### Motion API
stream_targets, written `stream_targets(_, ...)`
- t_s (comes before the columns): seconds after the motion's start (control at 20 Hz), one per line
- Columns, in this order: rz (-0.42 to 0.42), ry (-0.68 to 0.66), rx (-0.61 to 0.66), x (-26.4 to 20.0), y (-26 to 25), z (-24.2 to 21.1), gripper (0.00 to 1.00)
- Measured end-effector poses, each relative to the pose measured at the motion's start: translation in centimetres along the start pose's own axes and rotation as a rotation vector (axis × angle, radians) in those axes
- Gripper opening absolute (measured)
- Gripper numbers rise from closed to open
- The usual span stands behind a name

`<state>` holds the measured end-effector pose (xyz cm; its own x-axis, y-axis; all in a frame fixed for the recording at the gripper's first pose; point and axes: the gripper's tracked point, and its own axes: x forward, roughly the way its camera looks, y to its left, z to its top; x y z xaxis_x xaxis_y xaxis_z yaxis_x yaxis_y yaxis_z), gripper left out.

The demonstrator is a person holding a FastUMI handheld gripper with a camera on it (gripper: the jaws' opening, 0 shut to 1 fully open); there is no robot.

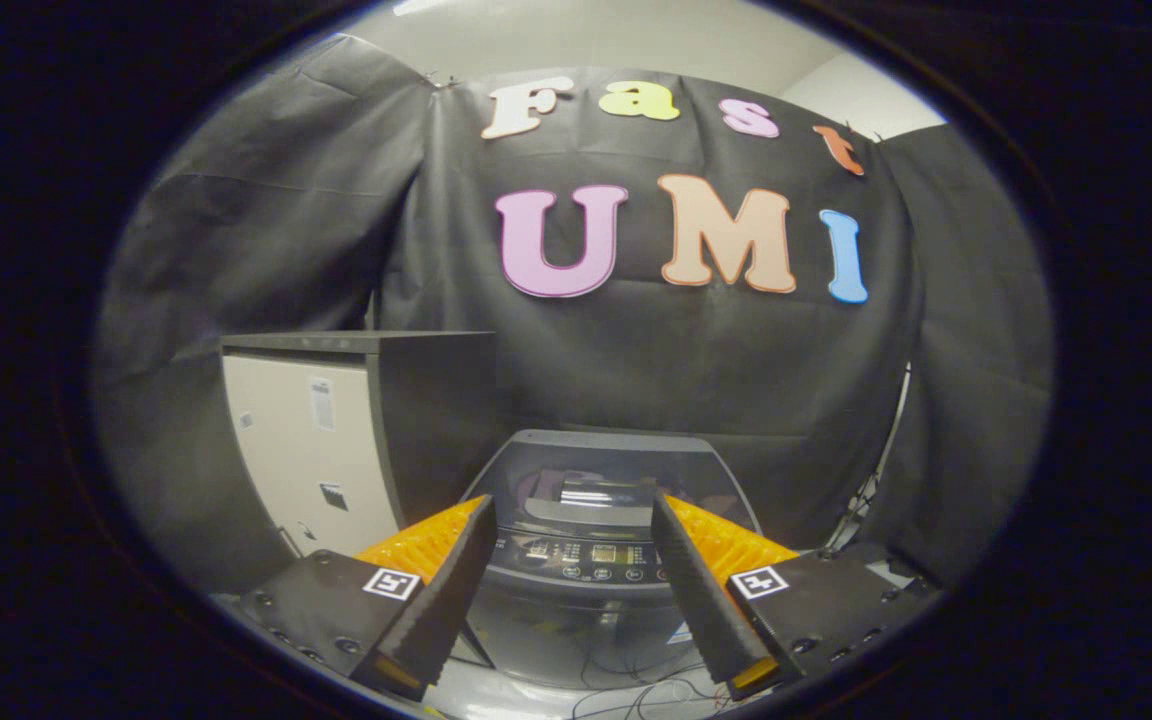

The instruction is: Put the clothes into the washing machine and then close the washing machine lid.

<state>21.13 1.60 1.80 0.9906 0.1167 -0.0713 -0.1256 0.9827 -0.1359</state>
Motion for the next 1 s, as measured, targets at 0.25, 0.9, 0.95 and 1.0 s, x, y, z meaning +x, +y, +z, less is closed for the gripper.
stream_targets(0.25, 0.06, -0.072, 0.076, -2.0, -1.3, 2.5, 0.97)
stream_targets(0.9, 0.076, -0.17, 0.124, -3.8, -5.3, 5.7, 0.96)
stream_targets(0.95, 0.083, -0.178, 0.111, -4.0, -5.0, 5.8, 0.96)
stream_targets(1.0, 0.082, -0.181, 0.096, -4.3, -4.8, 5.9, 0.96)
